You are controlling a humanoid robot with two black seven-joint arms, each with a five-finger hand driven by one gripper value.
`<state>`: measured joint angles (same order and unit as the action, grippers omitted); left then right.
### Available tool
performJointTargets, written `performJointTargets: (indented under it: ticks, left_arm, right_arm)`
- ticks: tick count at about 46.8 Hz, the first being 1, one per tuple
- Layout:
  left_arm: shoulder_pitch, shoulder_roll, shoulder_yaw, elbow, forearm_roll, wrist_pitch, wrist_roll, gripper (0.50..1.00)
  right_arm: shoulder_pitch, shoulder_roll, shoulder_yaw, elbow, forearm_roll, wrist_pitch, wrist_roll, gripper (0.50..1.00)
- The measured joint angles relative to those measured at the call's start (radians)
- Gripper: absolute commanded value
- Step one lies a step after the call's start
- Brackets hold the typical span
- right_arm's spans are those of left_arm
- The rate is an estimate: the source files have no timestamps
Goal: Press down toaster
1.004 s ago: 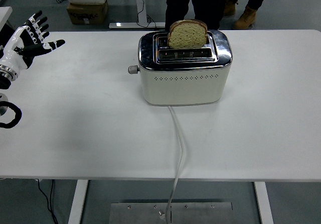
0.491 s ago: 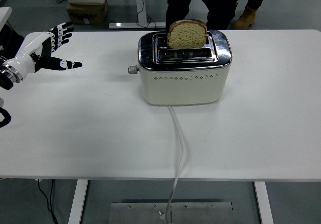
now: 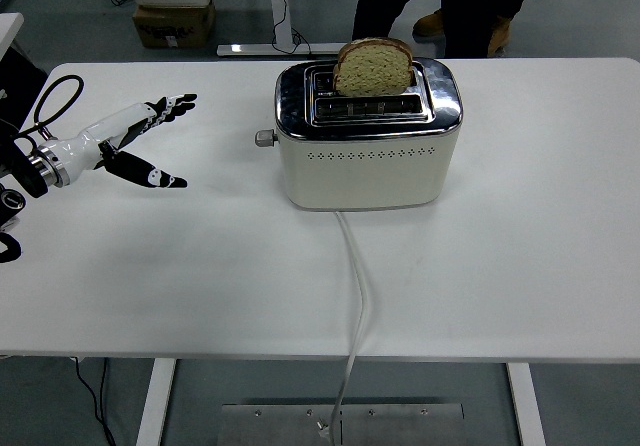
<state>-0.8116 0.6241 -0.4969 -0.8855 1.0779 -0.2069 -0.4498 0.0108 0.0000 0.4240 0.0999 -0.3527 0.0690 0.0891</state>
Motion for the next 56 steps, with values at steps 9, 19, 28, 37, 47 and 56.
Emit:
performJointTargets:
  ticks: [9, 19, 28, 37, 47, 56]
  left_arm:
    - [-0.006, 0.003, -0.001, -0.027, 0.034, 0.001, -0.003, 1.0]
    - [-0.015, 0.003, -0.002, -0.072, 0.059, 0.0, -0.003, 1.0]
    - [-0.011, 0.003, -0.001, -0.109, 0.101, 0.0, -0.003, 1.0]
    - [-0.002, 0.003, 0.0, -0.116, 0.162, -0.007, -0.004, 1.0]
    - [-0.004, 0.003, 0.0, -0.116, 0.178, -0.008, -0.004, 1.0]
    - [-0.005, -0.012, 0.0, -0.116, 0.163, -0.007, -0.004, 1.0]
  right_arm:
    - [0.0, 0.0, 0.0, 0.0, 0.0, 0.0, 0.0, 1.0]
    - [0.0, 0.0, -0.001, 0.001, 0.001, 0.0, 0.0, 0.998]
    - [0.0, 0.0, 0.0, 0.001, 0.001, 0.0, 0.0, 0.998]
    - [0.0, 0.0, 0.0, 0.0, 0.0, 0.0, 0.0, 0.998]
    - [0.0, 0.0, 0.0, 0.0, 0.0, 0.0, 0.0, 1.0]
    - [0.0, 0.0, 0.0, 0.0, 0.0, 0.0, 0.0, 0.998]
